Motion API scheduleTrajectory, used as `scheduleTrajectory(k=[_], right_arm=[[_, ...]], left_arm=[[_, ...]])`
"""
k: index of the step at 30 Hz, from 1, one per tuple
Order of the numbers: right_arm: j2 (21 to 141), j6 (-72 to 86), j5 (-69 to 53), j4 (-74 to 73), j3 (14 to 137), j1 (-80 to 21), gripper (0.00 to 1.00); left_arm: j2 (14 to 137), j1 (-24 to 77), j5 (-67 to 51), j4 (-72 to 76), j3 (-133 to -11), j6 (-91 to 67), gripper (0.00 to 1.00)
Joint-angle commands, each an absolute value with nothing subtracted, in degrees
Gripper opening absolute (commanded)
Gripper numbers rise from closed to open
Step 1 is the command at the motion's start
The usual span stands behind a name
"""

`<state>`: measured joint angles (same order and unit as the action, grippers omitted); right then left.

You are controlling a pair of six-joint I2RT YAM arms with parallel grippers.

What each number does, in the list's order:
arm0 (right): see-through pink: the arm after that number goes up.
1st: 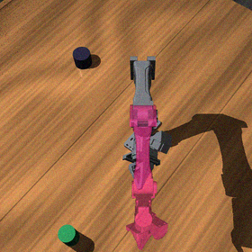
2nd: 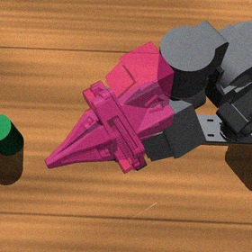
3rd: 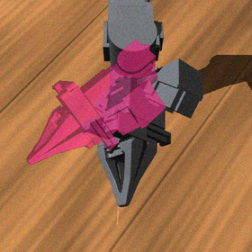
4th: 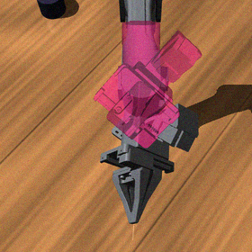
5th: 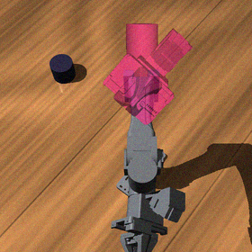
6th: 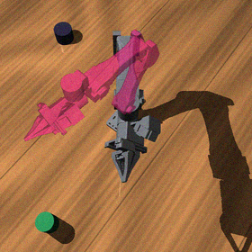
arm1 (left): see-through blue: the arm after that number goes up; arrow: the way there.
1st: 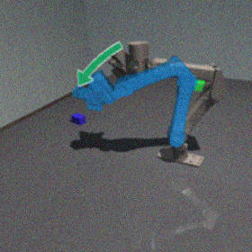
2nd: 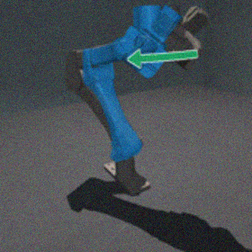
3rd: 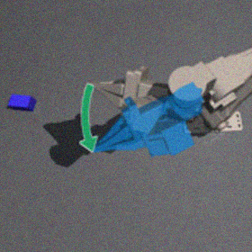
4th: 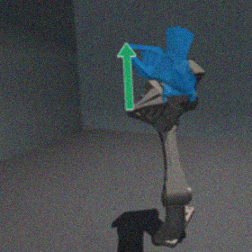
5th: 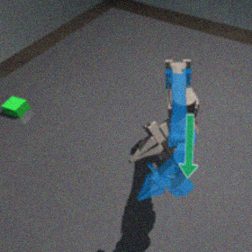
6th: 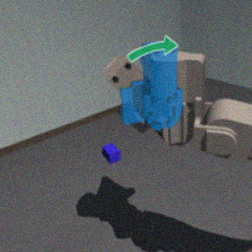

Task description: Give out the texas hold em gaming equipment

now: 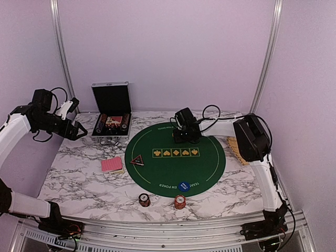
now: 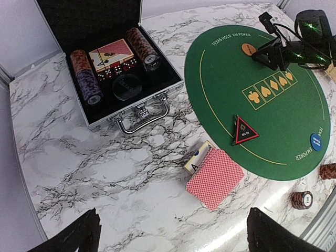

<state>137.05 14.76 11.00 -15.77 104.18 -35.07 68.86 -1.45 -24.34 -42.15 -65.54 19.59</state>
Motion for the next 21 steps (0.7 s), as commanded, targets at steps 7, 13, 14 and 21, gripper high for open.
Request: scheduleTrajectory(k=[7, 13, 14, 21], right_arm=[[116.57, 9.58, 9.21, -18.95, 86.85, -40.74, 0.72], [105.35, 10.89, 8.92, -22.18, 71.98, -47.02, 0.74], [104.10, 11.20, 8.83, -22.57, 70.04, -48.11, 0.74], [100.85, 12.38, 8.43, -26.22, 64.64, -53.35, 0.73]], left_arm=[[68.35, -1.49, -24.08, -44.57, -67.47, 20.66, 0.99], [68.45, -1.49, -24.54, -44.63, -67.26, 21.22, 0.99], [68.48, -1.49, -24.52, -44.65, -67.24, 21.33, 0.99], [68.17, -1.51, -24.44, -44.70, -67.14, 21.63, 0.99]])
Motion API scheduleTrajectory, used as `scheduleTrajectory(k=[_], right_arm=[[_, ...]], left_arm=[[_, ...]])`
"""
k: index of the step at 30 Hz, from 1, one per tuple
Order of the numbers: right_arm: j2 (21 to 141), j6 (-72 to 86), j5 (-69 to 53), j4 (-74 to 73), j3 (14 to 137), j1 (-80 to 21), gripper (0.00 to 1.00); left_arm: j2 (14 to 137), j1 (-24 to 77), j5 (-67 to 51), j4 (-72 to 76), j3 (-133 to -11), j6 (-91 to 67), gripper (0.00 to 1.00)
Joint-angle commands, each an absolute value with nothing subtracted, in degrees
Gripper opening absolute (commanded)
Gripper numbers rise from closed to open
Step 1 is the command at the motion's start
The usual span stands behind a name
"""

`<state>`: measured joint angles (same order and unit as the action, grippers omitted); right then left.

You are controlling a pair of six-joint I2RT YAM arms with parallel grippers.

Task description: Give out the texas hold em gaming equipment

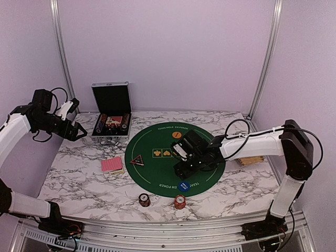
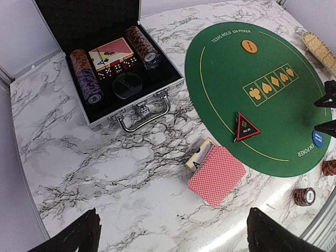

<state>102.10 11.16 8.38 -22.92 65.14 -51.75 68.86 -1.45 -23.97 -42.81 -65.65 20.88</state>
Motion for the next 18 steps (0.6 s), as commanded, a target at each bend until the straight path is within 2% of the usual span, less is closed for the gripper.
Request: scheduleTrajectory(k=[1, 18], right_arm=[[100.93, 12.46, 8.27, -26.41, 64.44, -53.62, 0.72], [104.15, 12.03, 6.12, -27.15, 63.89, -57.29, 0.74]], left_arm=[[68.10, -1.50, -24.60, -44.73, -67.15, 21.58, 0.99], [67.52, -1.49, -24.60, -45.34, -68.19, 21.35, 0.99]])
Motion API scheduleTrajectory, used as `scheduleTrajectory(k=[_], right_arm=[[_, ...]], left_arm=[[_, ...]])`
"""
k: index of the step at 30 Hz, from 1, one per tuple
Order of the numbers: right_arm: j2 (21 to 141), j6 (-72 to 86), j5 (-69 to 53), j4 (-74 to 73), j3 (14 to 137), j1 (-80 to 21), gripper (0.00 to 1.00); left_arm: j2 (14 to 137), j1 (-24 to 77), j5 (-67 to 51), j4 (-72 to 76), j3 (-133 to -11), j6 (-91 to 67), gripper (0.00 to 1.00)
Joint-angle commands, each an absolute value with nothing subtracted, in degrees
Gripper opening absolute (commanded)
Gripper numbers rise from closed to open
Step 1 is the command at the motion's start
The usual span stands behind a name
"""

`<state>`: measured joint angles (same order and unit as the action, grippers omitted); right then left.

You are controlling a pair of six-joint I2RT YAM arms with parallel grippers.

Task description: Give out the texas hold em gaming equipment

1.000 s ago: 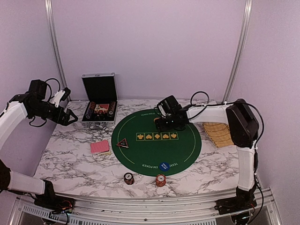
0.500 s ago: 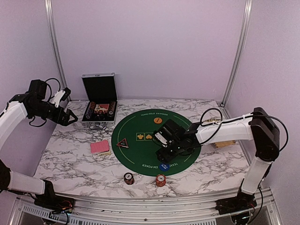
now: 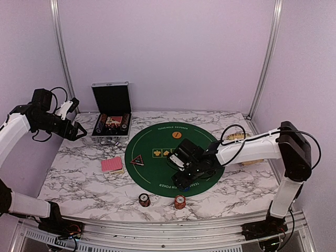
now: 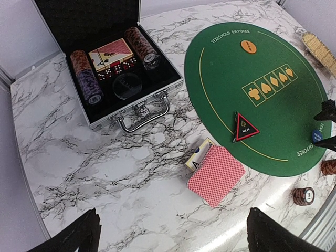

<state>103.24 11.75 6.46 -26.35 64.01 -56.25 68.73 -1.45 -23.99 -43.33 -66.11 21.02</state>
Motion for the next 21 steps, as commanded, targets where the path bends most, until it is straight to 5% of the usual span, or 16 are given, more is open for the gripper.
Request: scheduleTrajectory(k=[1, 21], right_arm=[[104.11, 12.12, 6.14, -27.16, 63.63, -57.30, 0.74], [98.21, 14.81, 9.95, -28.50, 55.48, -55.69, 0.52]], left_arm=[[67.51, -1.51, -24.53, -45.35, -68.28, 21.36, 0.99], [68.03, -1.49, -24.04, -45.70, -69.26, 21.75, 0.99]])
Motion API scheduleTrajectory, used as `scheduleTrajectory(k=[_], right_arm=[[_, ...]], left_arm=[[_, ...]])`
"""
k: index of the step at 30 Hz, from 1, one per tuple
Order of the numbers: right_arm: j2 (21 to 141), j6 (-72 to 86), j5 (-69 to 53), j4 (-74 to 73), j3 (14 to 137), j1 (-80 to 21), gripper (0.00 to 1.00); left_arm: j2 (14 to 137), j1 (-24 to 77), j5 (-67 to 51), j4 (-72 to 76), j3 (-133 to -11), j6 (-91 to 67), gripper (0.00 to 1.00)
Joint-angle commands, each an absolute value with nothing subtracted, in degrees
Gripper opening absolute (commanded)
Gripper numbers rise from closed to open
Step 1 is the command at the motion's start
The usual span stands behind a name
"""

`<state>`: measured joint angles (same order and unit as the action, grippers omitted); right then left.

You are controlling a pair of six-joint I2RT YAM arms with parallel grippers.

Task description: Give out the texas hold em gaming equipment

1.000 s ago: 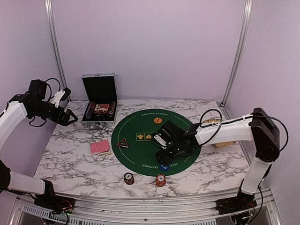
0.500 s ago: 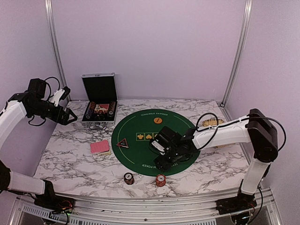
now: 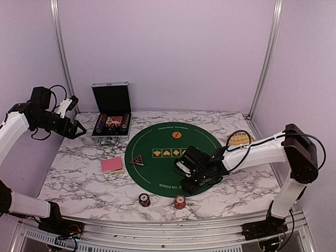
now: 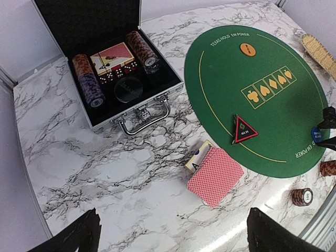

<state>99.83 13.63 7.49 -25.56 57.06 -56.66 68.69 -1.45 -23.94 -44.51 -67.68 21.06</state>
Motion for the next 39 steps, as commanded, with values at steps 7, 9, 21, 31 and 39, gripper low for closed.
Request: scheduleTrajectory(k=[7, 9, 21, 31, 39], right_arm=[[94.08, 16.12, 10.71, -29.68, 52.63, -53.36, 0.48], [92.78, 16.41, 10.95, -30.55, 51.84, -52.61, 0.46], [88.93, 17.13, 9.72, -31.55, 50.37, -51.06, 0.51], [94.80, 14.83, 6.44, -29.63, 60.27, -51.04, 0.57], [102.00, 14.19, 5.08, -26.98, 62.11, -51.06, 0.54]], left_arm=[[67.95, -1.49, -23.50, -45.70, -69.25, 22.08, 0.99], [67.92, -1.50, -23.31, -45.71, -69.25, 22.13, 0.99], [67.70, -1.49, -23.17, -45.86, -69.15, 22.36, 0.99], [67.88, -1.49, -23.64, -45.91, -69.01, 22.02, 0.99], [68.02, -1.49, -23.83, -46.13, -69.51, 22.15, 0.99]])
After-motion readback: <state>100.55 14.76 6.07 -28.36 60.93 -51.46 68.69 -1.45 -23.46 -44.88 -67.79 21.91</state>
